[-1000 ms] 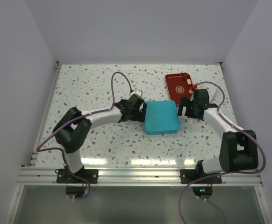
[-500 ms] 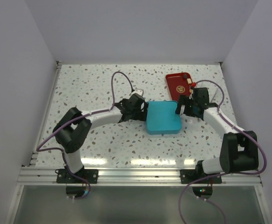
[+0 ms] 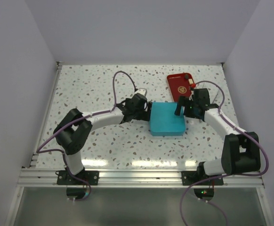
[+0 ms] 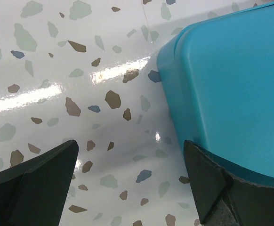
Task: Pack the chocolate
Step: Close the box lid on the packing box.
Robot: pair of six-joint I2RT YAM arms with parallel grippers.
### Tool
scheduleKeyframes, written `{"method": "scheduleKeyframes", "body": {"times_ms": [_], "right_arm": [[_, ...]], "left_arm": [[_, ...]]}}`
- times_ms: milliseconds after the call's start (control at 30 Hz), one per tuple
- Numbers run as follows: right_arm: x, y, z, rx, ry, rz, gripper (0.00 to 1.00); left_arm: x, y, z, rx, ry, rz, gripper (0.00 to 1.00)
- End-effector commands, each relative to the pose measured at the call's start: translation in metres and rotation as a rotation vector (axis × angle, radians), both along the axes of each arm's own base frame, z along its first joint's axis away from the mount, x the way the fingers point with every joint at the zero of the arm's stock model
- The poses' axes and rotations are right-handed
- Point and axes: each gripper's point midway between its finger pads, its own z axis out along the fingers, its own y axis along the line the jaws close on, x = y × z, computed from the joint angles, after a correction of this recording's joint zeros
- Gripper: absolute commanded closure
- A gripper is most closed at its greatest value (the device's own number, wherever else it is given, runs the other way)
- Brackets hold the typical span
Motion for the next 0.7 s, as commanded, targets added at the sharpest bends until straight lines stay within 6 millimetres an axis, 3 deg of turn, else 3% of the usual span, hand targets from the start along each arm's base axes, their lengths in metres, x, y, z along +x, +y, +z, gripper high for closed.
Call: {"method": "scheduleKeyframes", "body": {"times_ms": [0, 167, 333, 500, 667], "right_arm": [[0.015, 0.004, 0.026, 0.024, -0.083, 0.002, 0.02], [0.010, 0.002, 0.037, 0.018, -0.105, 0.003, 0.02], [0.003, 0.003, 0.041, 0.026, -0.105, 0.010, 0.02], [-0.008, 0.005, 0.032, 0.034, -0.077, 0.020, 0.02], [-0.013, 0.019, 0.027, 0.108, -0.063, 0.054, 0.06]], "left_arm": [[0.013, -0.009, 0.022, -0.037, -0.055, 0.028, 0.00], [0.007, 0.005, 0.017, -0.021, -0.052, 0.060, 0.00], [0.007, 0.009, 0.029, -0.033, -0.074, 0.071, 0.00], [-0.001, 0.001, 0.027, -0.077, -0.049, 0.024, 0.00], [-0.008, -0.011, 0.042, -0.186, -0.083, -0.028, 0.00]]}}
